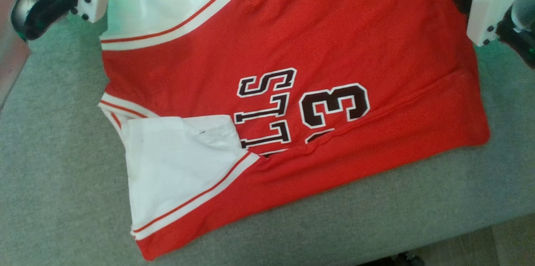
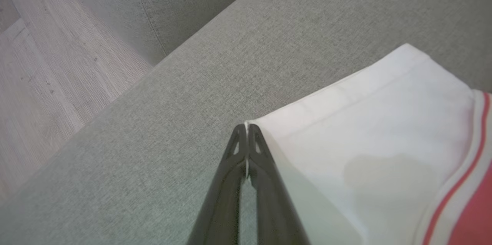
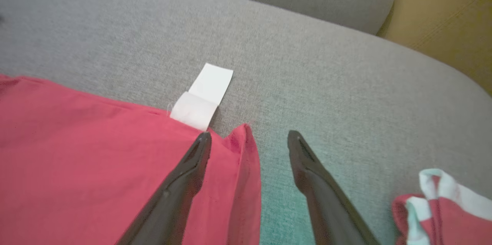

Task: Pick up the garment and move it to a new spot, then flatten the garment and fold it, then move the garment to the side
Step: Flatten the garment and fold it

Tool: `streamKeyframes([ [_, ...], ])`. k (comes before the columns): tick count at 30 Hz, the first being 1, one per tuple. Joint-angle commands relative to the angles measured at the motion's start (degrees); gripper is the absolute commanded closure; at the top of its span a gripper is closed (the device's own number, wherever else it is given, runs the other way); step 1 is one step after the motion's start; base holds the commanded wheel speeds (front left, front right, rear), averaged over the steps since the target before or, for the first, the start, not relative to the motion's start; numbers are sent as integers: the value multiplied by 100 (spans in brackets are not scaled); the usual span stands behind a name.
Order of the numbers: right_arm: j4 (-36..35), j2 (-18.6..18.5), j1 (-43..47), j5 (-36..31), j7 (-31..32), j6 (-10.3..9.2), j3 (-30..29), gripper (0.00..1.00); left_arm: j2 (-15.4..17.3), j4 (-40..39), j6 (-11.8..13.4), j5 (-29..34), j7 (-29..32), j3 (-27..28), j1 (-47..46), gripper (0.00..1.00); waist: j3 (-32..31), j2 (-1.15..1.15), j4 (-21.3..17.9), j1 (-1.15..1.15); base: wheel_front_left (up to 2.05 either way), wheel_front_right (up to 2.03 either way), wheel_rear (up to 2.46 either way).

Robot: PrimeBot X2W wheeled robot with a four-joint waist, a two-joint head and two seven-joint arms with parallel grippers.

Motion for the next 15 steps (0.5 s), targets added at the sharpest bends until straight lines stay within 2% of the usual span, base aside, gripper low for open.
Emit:
streamKeyframes([
  [1, 22, -81, -60, -5, 54, -4, 79, 0, 172, -138, 10, -53, -79, 149, -390, 100, 28, 0, 72, -1, 0, 0, 0],
  [3, 154, -69, -159, 25, 32, -4, 185, 0, 165, -125, 10, -95, -143, 75, -438, 100, 40, 0, 111, -1, 0, 0, 0],
  [4, 216, -67, -204, 33, -2, -4, 231, 20, 165, -114, 10, -116, -173, 39, -458, 100, 42, 0, 125, -1, 0, 0, 0],
  [6, 327, -74, -276, 52, -53, -4, 334, 37, 172, -88, 10, -159, -232, -32, -488, 100, 42, 0, 146, -1, 0, 0, 0],
  [7, 368, -72, -308, 74, -88, -4, 375, 50, 178, -73, 10, -180, -259, -66, -501, 100, 41, 0, 154, -1, 0, 0, 0],
  [9, 446, -75, -365, 122, -147, -4, 447, 65, 192, -38, 10, -214, -316, -128, -527, 100, 41, 0, 165, -1, 0, 0, 0],
  [10, 479, -77, -394, 147, -181, -4, 477, 67, 198, -20, 10, -230, -346, -159, -538, 100, 40, 0, 171, -1, 0, 0, 0],
  [11, 508, -77, -417, 180, -214, -4, 505, 79, 201, -3, 10, -246, -374, -191, -548, 100, 39, 0, 175, -1, 0, 0, 0],
  [13, 567, -76, -457, 262, -285, -4, 538, 90, 205, 39, 10, -275, -436, -245, -566, 100, 38, 0, 184, -1, 0, 0, 0],
  [14, 600, -76, -479, 288, -332, -4, 545, 100, 205, 62, 10, -286, -472, -268, -576, 100, 37, 0, 188, -1, 0, 0, 0],
  [15, 641, -71, -491, 330, -357, -4, 548, 100, 203, 86, 10, -297, -514, -285, -584, 100, 35, 0, 191, -1, 0, 0, 0],
])
